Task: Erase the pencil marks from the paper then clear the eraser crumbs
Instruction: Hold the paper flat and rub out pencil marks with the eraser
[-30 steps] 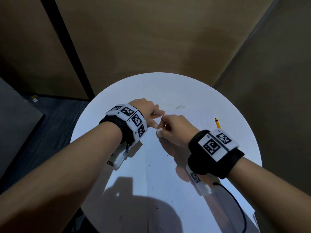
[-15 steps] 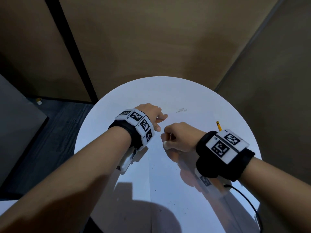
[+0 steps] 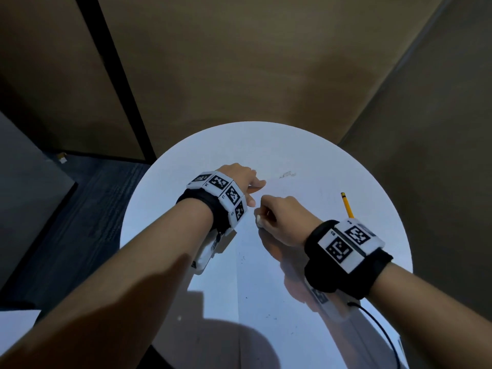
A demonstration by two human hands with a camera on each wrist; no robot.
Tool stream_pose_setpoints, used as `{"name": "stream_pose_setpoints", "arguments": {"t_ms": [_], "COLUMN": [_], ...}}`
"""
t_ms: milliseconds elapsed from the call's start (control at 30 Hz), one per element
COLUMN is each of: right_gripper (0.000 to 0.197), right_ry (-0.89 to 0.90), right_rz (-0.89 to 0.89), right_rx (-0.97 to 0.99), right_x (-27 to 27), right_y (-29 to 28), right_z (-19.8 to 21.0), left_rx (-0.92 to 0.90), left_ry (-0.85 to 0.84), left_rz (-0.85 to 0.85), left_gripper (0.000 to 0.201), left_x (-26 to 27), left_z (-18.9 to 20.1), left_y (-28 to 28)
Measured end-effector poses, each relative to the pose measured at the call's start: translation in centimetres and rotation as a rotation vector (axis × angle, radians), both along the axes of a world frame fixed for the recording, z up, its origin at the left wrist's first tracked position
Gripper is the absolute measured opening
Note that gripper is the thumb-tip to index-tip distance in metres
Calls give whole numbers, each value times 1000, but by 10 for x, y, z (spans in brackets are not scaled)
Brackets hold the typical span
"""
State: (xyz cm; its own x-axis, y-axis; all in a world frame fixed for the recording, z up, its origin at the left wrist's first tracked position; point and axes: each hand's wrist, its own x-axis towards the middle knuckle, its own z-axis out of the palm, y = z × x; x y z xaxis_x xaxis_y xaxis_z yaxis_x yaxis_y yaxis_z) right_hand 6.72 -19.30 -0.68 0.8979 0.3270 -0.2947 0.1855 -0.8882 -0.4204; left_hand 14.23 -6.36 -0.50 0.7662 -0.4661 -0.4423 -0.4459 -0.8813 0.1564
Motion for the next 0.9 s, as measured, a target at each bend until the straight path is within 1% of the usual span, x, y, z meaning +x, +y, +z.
{"name": "stream_pose_setpoints", "arguments": {"t_ms": [67,100,200,267,300,367,400,433,467,567,600,633,667,767,833,900], "right_gripper": [9,8,4,6,9,22,26,25,21,10,8,8,7,8,10,10], "right_ry": [51,66,20,-4,14,113,175,224,245,212,198,198,204,181,120,48], "right_rz": [62,64,-30,-61,-49,20,40,20,-44,-415,-498,-530,-512,-310,-228,-179], "right_rx": [-55,-52,28,34,29,-27,-44,-18,64,506,592,603,567,346,233,186], "right_x": [1,4,10,5,2,3,6,10,14,21,21,20,18,13,13,13], "right_y": [-1,0,3,4,3,-3,-7,-12,-18,-38,-44,-48,-50,-42,-30,-18], "right_z": [5,8,8,3,1,5,11,16,19,25,25,24,22,13,8,3], "left_rx": [4,3,-17,-17,-14,-12,-13,-15,-22,-62,-65,-59,-47,43,98,130], "left_ry": [-3,-2,-4,-8,-8,-2,1,1,-1,-12,-14,-14,-16,-14,4,13], "left_rz": [-7,-6,14,16,14,10,7,8,12,41,41,30,9,-84,-129,-130], "left_gripper": [57,57,58,59,59,59,59,59,58,59,59,60,61,60,51,38], "left_x": [0,1,0,0,1,1,1,1,0,-1,-2,-3,-4,-7,-9,-9], "left_z": [0,0,-2,-3,-3,-2,-2,-2,-3,-4,-4,-4,-2,-1,2,2], "left_y": [0,0,0,0,0,1,1,1,1,5,5,5,3,-3,-8,-12]}}
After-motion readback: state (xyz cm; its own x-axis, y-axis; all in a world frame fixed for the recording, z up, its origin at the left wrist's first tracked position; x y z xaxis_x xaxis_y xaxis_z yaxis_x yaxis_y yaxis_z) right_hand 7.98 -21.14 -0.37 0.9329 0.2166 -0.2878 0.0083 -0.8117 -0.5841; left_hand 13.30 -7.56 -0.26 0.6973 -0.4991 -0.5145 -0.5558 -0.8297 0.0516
